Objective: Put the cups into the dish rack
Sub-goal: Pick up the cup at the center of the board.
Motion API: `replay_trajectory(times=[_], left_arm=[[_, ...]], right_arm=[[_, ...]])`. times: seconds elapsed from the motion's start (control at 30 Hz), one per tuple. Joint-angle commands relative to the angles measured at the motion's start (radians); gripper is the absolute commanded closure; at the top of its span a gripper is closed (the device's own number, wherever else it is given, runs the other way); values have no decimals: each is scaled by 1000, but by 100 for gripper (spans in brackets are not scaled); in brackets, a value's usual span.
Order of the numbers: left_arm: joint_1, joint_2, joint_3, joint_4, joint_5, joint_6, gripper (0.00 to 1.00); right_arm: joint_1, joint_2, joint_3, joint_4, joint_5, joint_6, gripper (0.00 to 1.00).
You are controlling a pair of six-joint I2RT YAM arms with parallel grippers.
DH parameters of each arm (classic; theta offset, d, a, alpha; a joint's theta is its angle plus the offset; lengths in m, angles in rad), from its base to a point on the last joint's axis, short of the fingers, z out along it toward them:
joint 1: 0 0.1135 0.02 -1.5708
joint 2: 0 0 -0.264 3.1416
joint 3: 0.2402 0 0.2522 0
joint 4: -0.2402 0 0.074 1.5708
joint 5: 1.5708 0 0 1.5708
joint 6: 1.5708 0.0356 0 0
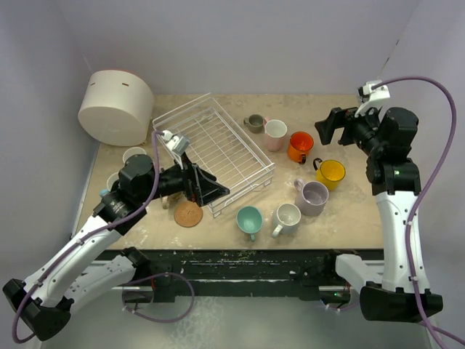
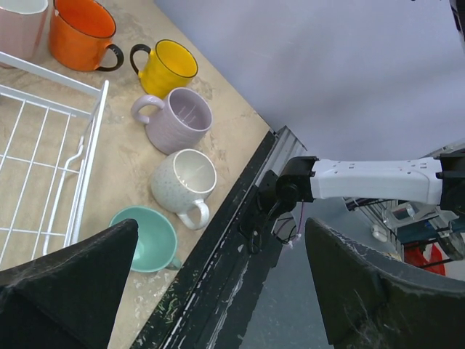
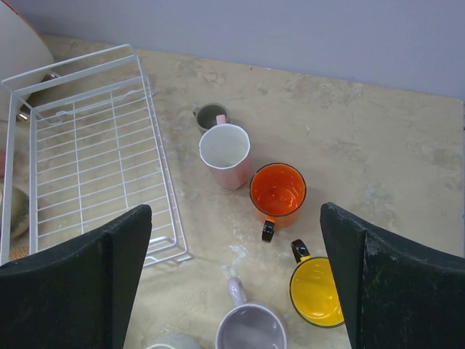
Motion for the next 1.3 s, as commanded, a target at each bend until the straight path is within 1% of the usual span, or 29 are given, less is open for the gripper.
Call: replay_trajectory(times=[0.0, 0.13, 0.23, 0.3, 0.37, 0.4, 0.43, 0.47, 0.57, 0.67, 0.73, 0.8, 0.9, 1.0, 1.1, 1.27], left_arm=[[-12, -47, -33, 143, -5, -23, 1], [-14, -69, -76, 205, 7, -51, 1], [-14, -82, -119, 274, 31, -84, 1], [-16, -82, -150, 341, 50, -117, 1], [-28, -71, -170, 370, 52, -131, 1], [-45, -61, -173, 373, 41, -127, 1], [-71, -51, -172, 370, 19, -119, 1], [-126, -40, -171, 367, -14, -105, 1], [-304, 11, -143, 341, -166, -40, 1], [-495, 99, -89, 303, -333, 28, 1], [-590, 160, -65, 293, -417, 51, 1], [-658, 217, -54, 294, -475, 56, 1], [-712, 281, -62, 313, -534, 35, 1], [-725, 315, -85, 344, -561, 7, 1], [-725, 339, -99, 369, -587, -1, 1], [-726, 397, -67, 371, -616, 8, 1]], right_arm=[[6, -26, 53, 53, -36, 14, 0], [8, -31, 51, 93, -50, -1, 0], [9, -35, 44, 103, -106, -33, 0], [9, -33, 30, 105, -239, -91, 0], [10, -28, 19, 66, -445, -238, 0], [11, -27, 20, 38, -512, -299, 0], [12, -30, 17, 23, -547, -328, 0], [13, -32, 14, 10, -565, -354, 0], [14, -28, -19, -19, -581, -425, 0], [14, -6, -78, -18, -611, -445, 0], [14, 15, -111, -19, -630, -451, 0], [13, 47, -125, -81, -674, -489, 0], [13, 100, -143, -119, -698, -536, 0], [13, 130, -159, -125, -691, -544, 0], [13, 129, -179, -130, -641, -561, 0], [13, 92, -218, -68, -568, -531, 0]])
